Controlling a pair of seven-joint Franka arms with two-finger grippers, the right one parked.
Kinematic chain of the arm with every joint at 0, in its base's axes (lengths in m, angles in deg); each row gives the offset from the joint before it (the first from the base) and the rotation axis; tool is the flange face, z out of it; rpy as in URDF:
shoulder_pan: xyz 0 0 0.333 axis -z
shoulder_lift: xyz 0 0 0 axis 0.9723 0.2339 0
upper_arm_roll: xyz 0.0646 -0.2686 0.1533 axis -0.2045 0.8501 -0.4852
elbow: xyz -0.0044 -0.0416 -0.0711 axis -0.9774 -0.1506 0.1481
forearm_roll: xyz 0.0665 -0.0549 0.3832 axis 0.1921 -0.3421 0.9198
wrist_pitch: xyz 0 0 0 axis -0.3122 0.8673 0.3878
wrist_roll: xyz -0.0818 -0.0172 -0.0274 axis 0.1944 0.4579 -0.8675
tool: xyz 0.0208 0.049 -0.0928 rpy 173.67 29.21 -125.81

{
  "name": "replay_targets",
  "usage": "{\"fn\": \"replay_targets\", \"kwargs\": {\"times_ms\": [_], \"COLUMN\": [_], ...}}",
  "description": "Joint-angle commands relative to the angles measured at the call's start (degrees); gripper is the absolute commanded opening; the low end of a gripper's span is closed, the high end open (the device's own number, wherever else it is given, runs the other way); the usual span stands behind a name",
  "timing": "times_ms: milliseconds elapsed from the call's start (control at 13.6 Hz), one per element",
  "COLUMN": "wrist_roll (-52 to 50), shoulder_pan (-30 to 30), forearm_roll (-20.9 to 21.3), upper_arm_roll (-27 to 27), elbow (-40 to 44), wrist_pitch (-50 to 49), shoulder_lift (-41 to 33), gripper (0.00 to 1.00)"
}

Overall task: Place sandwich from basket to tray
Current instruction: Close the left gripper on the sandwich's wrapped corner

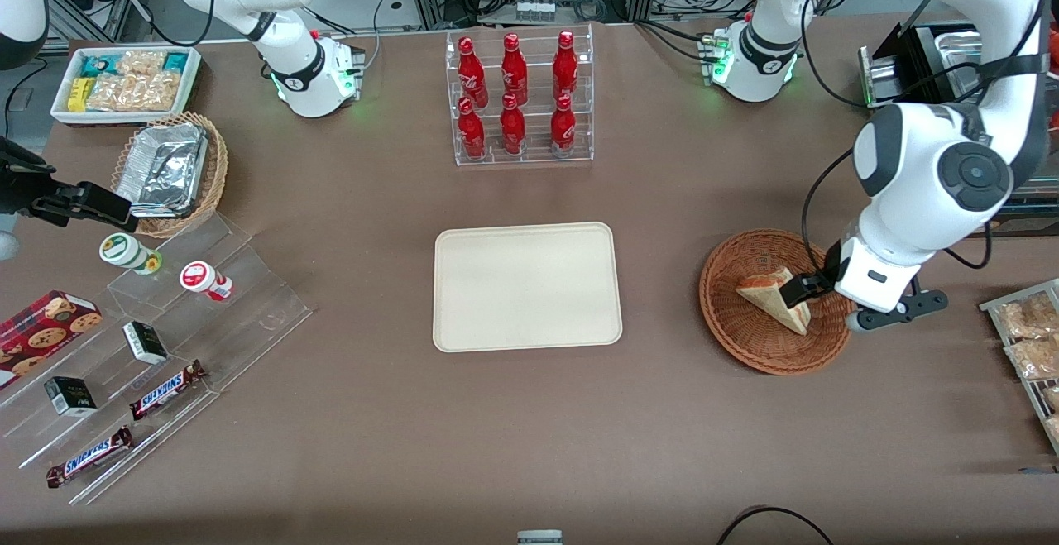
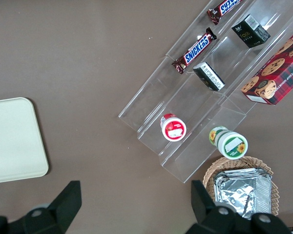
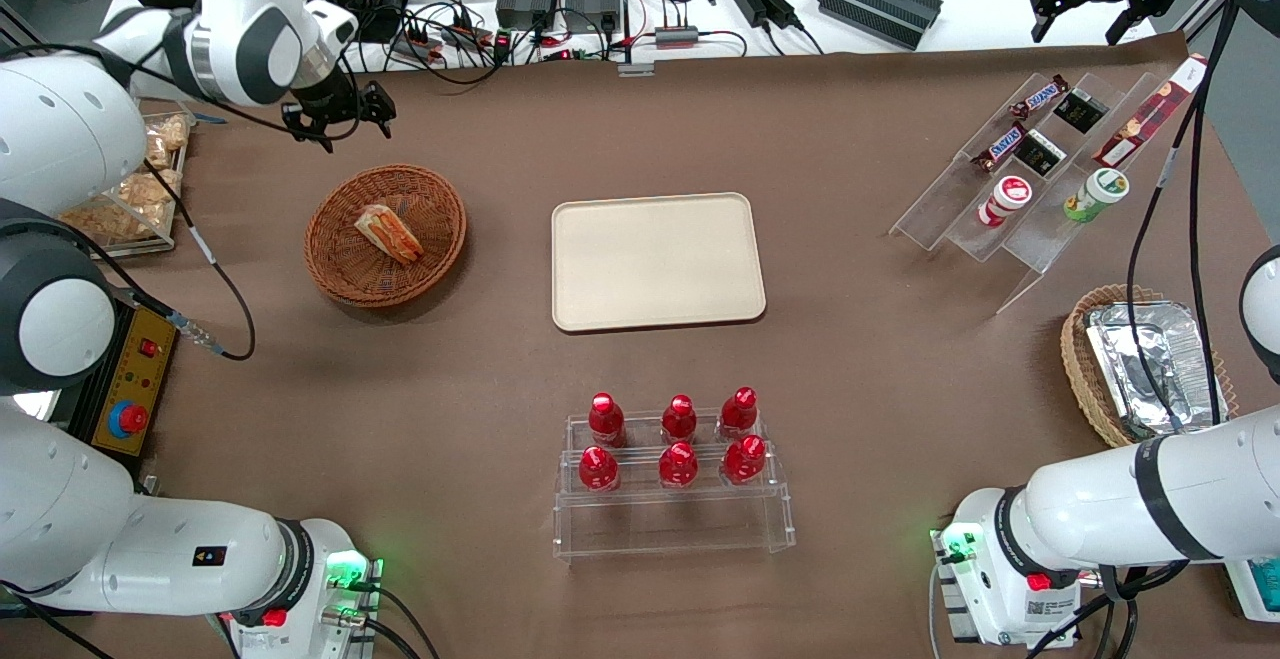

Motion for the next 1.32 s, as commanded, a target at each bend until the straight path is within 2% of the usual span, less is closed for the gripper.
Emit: {"fn": "replay_targets", "kwargs": {"times_ms": [0, 367, 1247], "wrist_roll": [-6.13, -16.33, -21.71], "shoulder_pan": [0.10, 0.10, -0.08], "forearm_roll": [-0.12, -0.12, 0.15], "upper_arm_roll": [-0.29, -0.38, -0.47], "elbow": [-6.71, -14.10, -17.36], "wrist_pitch": [5.24, 15.44, 15.63], "shoulder_lift": [-3.09, -3.35, -1.07], "gripper": [1.00, 1.00, 1.00]}}
